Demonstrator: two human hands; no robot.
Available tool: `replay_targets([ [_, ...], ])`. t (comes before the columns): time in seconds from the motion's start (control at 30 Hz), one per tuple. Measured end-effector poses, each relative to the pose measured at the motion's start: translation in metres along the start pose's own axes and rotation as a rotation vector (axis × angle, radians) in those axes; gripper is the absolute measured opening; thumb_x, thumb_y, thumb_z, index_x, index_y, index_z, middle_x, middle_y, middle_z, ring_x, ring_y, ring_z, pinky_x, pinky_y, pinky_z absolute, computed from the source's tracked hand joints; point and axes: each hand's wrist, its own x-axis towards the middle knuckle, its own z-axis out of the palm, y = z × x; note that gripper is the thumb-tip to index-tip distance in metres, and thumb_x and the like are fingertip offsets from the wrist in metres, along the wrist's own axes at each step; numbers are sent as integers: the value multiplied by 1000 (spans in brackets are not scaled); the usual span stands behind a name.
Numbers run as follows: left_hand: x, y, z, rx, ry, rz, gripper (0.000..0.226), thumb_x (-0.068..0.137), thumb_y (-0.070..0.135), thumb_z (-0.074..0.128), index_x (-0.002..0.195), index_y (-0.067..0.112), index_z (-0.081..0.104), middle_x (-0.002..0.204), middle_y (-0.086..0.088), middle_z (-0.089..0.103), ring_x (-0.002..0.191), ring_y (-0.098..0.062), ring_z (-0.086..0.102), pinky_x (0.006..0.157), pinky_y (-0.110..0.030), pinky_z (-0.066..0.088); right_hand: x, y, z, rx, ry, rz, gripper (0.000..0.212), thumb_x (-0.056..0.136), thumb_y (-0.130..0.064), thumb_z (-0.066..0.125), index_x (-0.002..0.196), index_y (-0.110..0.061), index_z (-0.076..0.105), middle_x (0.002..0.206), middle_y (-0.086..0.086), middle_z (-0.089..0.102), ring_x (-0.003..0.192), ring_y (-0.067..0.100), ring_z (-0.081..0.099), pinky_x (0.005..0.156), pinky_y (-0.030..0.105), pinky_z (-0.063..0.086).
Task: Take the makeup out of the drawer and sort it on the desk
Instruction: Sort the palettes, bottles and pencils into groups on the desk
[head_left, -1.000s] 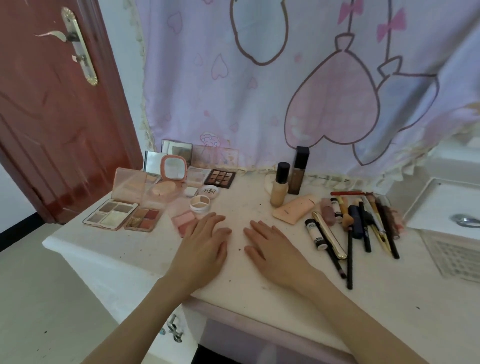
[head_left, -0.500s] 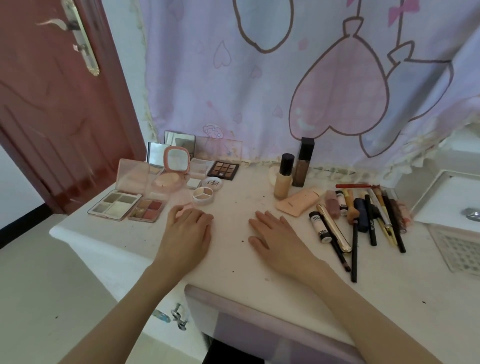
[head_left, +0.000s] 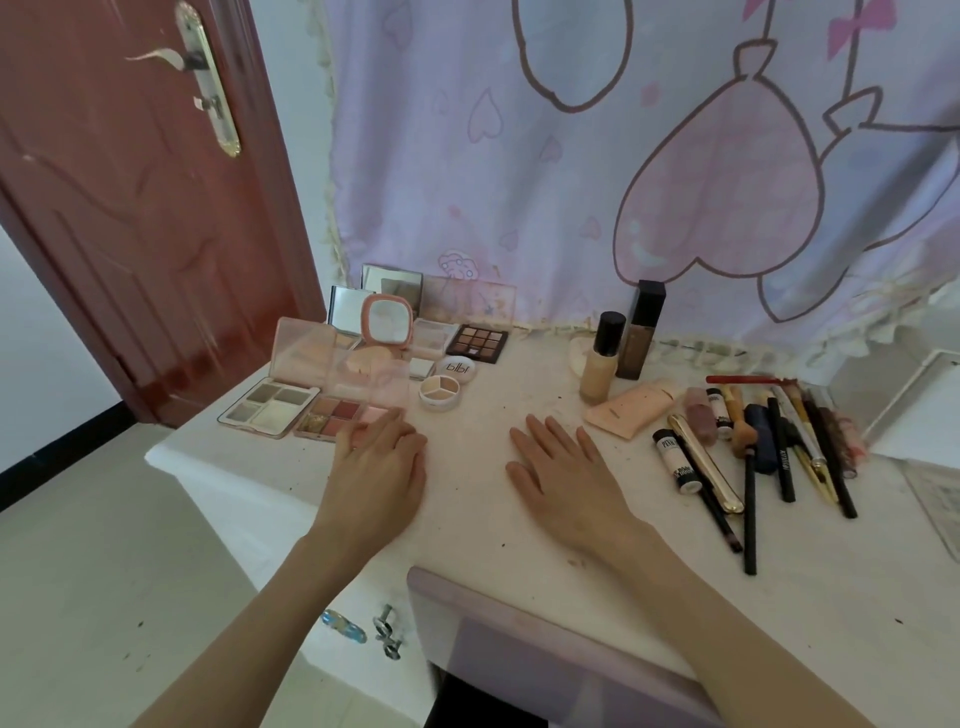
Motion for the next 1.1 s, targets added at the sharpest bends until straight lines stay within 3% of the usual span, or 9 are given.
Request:
replay_targets([
  [0.13,11,24,9,-206,-69,125,42,84,25,34,96,6,69,107,-11,68,111,-32,60,85,-40,49,-1,4,-7,118,13,-48,48,101,-35,28,146,-20,27,156,-1,16,144,14,9,116,29,2],
  [0.2,18,42,14,-348,-103,158,48,88,30,30,114,7,64,123,-9,60,121,-26,52,98,-30,37,-6,13,-19,371,165,3,36,99,-24,41,132,-13,51,142,4,45,131,15,40,108,18,24],
  [0.27,29,55,21,-417,-120,182,45,92,30,33,126,11,56,135,-3,51,129,-19,43,103,-18,22,-11,28,-38,575,367,114,28,94,-14,51,119,-8,62,119,5,61,104,9,54,86,1,37],
  [0.37,53,72,33,-462,-133,200,39,95,23,38,131,13,51,140,-1,45,133,-16,36,106,-15,14,-7,53,-58,583,480,258,29,92,-16,55,120,-9,58,113,0,60,93,6,49,76,-1,35],
  [0.5,80,87,43,-470,-122,137,39,98,16,36,136,12,43,144,-1,39,134,-14,32,108,-16,13,25,69,-59,524,378,416,50,82,-32,66,125,-11,50,119,4,55,109,20,50,94,32,41],
  [0.6,98,89,52,-470,-139,119,44,97,11,34,141,10,34,147,-4,34,135,-16,30,108,-17,12,50,73,-50,426,361,444,56,73,-47,68,116,-14,55,115,4,59,109,26,52,92,42,44],
  [0.8,132,92,64,-460,-186,92,48,98,15,30,145,10,21,150,-4,28,136,-16,27,110,-22,14,69,76,-43,330,420,397,42,82,-48,60,106,-14,59,104,5,56,102,24,49,88,37,42],
  [0.93,152,100,74,-382,-279,128,53,100,28,23,148,11,7,154,1,19,141,-10,14,115,-30,4,56,86,-45,615,482,378,25,81,-38,62,92,-18,54,92,5,57,91,25,54,76,34,45],
  [1.1,157,109,79,-316,-329,232,55,100,33,19,149,17,-2,156,5,9,143,-7,4,117,-38,1,37,100,-69,839,577,318,16,87,-26,60,98,-20,50,92,-1,56,78,5,52,62,12,41],
])
